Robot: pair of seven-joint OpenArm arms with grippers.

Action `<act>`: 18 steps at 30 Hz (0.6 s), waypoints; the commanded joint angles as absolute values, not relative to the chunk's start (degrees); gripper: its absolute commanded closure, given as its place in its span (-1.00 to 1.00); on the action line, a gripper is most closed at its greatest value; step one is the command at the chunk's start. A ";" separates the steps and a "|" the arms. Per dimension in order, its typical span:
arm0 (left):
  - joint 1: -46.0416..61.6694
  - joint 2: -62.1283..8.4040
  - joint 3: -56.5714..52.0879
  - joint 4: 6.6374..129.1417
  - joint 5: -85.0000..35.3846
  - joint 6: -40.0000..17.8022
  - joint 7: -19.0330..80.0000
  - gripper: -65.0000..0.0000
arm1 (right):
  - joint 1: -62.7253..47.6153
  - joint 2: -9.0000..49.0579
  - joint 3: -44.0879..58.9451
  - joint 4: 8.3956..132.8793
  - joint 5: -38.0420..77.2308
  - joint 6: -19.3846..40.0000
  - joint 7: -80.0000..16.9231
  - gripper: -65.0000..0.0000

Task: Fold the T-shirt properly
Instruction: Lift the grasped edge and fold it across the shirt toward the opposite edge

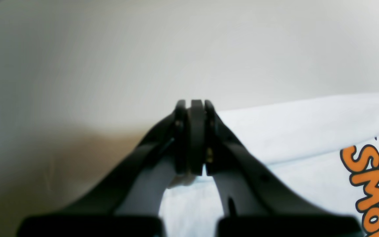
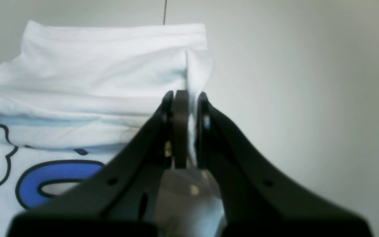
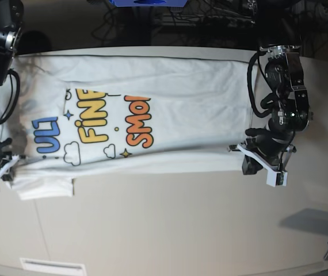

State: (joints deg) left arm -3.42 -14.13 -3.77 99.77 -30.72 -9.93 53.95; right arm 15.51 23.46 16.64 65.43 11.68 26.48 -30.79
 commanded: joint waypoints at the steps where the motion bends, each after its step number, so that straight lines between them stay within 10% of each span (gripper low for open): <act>1: -3.91 -15.60 -4.00 100.88 -31.08 -9.98 52.70 1.00 | 16.40 24.75 17.10 66.51 12.09 26.33 -29.49 1.00; 18: 1.63 -18.77 -3.82 103.16 -31.08 -10.24 52.79 1.00 | 13.32 25.10 17.10 70.37 11.91 25.98 -32.31 1.00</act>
